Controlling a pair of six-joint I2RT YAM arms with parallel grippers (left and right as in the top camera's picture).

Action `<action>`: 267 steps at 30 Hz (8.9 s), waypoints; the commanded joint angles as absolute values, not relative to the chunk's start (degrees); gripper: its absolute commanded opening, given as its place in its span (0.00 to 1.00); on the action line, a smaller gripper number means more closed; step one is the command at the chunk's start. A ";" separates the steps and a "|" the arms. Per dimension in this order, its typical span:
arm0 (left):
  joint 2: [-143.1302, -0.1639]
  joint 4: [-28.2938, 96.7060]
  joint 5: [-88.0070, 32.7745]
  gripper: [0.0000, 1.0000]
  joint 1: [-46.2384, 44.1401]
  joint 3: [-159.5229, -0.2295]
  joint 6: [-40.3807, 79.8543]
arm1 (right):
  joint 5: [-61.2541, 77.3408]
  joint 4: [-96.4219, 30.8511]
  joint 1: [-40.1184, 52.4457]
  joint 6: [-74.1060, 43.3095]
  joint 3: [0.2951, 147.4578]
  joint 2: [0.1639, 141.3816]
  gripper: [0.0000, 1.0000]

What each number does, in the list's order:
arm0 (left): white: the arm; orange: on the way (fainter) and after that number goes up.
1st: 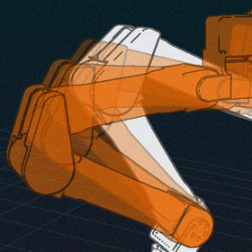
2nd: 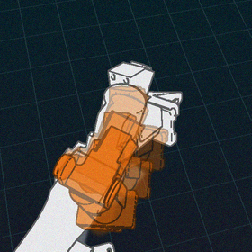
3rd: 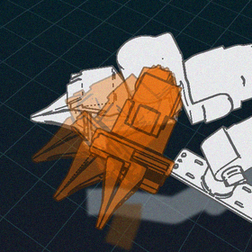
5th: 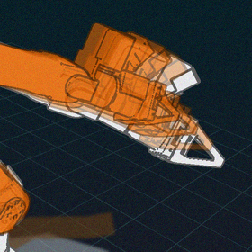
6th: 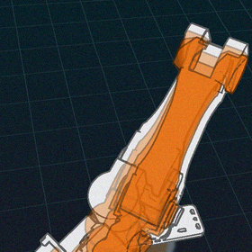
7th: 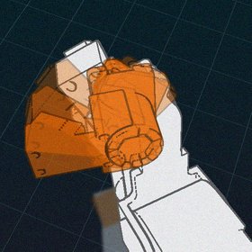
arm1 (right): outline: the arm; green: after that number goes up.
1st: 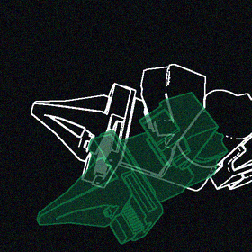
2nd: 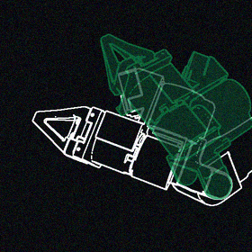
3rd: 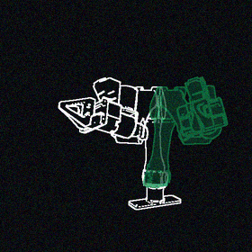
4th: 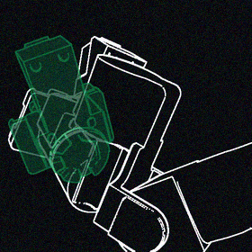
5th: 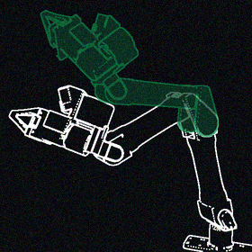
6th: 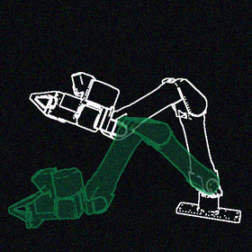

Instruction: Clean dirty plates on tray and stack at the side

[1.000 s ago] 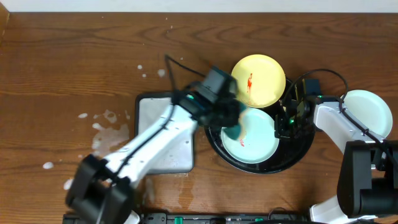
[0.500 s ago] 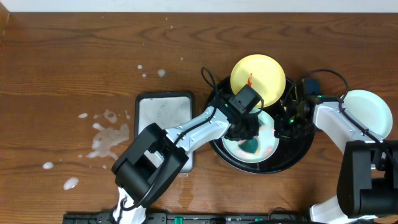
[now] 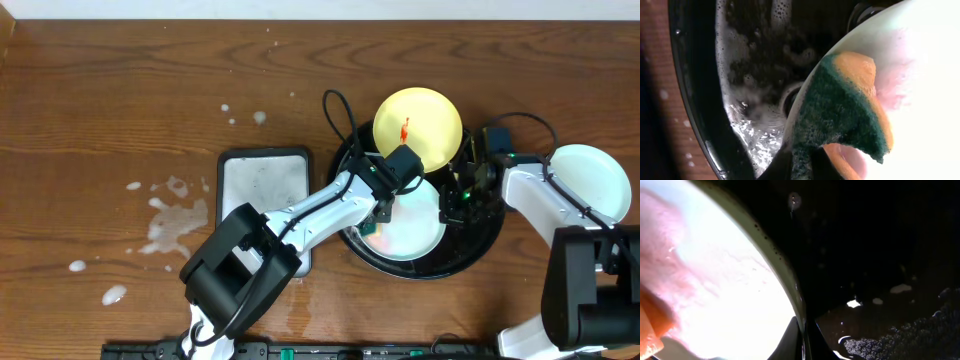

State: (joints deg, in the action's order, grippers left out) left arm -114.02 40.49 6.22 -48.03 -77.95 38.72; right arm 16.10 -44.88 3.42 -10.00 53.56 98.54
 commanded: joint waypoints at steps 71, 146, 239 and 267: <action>-123.76 23.35 -25.08 0.08 -52.47 -79.83 35.14 | 12.01 -46.02 3.09 -10.61 53.47 99.33 0.01; -66.28 56.88 -8.99 0.82 -18.28 -70.19 22.52 | 12.40 -38.24 1.93 -8.32 54.22 91.90 0.01; -66.32 56.88 -8.99 0.83 -18.28 -70.19 22.52 | -73.71 -42.85 53.98 0.08 54.70 64.07 0.01; -66.32 56.88 -9.02 0.83 -18.28 -70.19 22.52 | 9.50 -36.45 -36.71 -23.88 54.70 75.79 0.01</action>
